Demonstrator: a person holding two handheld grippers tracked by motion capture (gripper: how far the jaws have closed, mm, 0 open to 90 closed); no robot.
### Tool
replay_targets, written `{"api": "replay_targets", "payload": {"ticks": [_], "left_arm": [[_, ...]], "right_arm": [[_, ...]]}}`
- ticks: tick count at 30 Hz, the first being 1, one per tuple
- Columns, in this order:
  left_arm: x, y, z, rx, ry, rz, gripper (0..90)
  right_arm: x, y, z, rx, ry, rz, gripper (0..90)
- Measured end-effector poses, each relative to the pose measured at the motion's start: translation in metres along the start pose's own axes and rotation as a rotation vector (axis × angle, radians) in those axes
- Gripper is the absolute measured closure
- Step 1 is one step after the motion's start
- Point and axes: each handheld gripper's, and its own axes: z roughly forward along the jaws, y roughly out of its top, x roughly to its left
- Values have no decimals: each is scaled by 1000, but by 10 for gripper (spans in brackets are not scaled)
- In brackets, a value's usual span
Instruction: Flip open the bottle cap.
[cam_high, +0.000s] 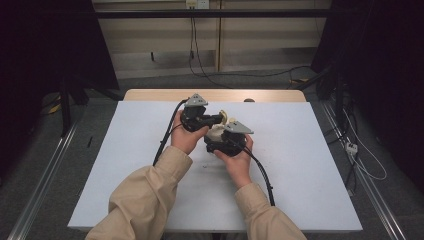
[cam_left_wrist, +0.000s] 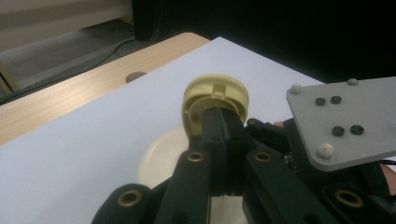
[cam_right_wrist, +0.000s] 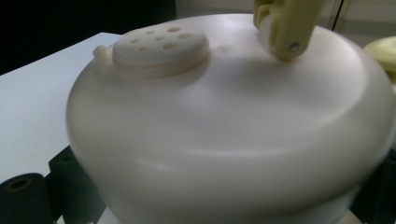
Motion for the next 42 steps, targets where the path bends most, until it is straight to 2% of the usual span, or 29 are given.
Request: {"api": "replay_targets", "payload": {"ticks": [7,13,21,28,35,38,42], "left_arm": [[0,-2,4,16,3,6,900],[0,-1,3,4,3,1,900],[-1,-1,0,11,0,0,890],[-2,0,-3,8,8,-14,805],[-1,1,-7,10,30,-31,630],[-1,1,-7,9,30,-32,601],[-4,-1,-9,15,26,-32,539]], "right_arm": [[0,0,0,1,0,2,65],[0,0,0,2,-1,1,65],[1,0,0,6,-4,0,60],[-1,0,-3,32,4,1,43],[-2,1,-8,39,14,7,29],[-3,2,-10,45,15,-5,30],[-4,0,-13,55,21,3,41]]}}
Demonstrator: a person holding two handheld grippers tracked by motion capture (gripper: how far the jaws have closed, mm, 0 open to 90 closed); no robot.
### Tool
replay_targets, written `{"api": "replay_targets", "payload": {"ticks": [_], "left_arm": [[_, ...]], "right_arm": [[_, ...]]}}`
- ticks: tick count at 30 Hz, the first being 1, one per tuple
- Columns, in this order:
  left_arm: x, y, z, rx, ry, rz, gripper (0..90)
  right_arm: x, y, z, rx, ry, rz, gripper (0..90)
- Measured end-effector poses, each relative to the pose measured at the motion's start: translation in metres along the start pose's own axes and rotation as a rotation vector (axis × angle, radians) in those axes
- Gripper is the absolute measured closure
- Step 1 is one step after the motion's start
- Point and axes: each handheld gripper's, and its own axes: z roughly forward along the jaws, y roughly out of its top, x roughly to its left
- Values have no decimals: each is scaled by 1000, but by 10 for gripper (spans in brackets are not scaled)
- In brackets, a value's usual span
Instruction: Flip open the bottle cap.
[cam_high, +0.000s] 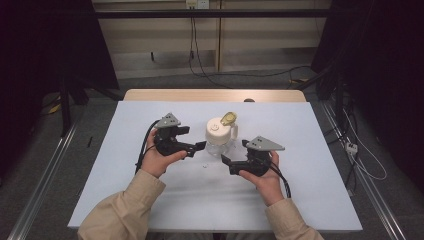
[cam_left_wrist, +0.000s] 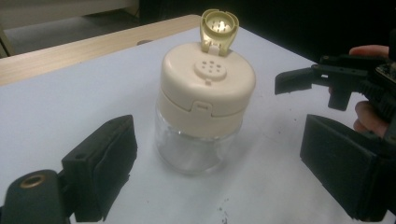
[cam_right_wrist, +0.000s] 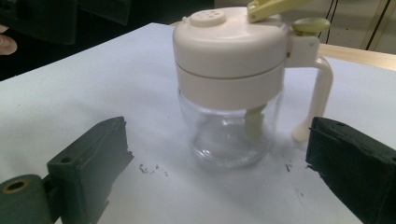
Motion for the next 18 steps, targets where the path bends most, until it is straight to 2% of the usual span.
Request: {"api": "replay_targets", "payload": {"ticks": [5,18], "left_arm": [[5,-15,-11,13,-12,-16,96],[21,-54,-36,52,19,-47,86]], "right_arm": [[-8,-6,-11,6,0,11,63],[-19,-18,-38,10,-8,3,60]]}}
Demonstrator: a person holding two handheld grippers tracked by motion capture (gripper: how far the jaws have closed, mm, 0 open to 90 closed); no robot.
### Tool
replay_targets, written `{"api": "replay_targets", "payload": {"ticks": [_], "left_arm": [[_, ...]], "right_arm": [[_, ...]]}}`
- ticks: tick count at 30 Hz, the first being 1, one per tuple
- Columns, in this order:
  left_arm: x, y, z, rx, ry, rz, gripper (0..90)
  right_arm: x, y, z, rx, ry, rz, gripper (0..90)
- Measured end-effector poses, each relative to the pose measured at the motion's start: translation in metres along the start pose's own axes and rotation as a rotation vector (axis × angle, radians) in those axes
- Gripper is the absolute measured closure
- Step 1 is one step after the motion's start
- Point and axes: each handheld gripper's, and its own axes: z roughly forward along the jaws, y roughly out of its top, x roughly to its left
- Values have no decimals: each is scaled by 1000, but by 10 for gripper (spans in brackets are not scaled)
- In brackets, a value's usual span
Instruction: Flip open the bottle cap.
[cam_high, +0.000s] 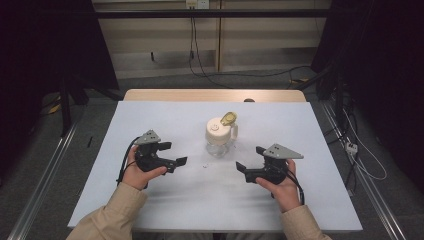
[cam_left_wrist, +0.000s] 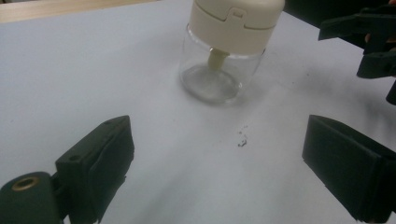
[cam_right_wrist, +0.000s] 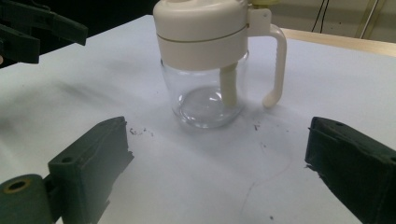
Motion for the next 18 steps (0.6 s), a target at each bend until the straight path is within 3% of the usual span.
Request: {"api": "replay_targets", "payload": {"ticks": [10,18], "left_arm": [[2,-14,-16,-39,5,-9,85],[4,-26,-29,-42,22,-11,85]], "right_arm": [[-8,-7,-16,0,-19,-7,61],[-11,-13,-30,-3,-22,-1,61]]}}
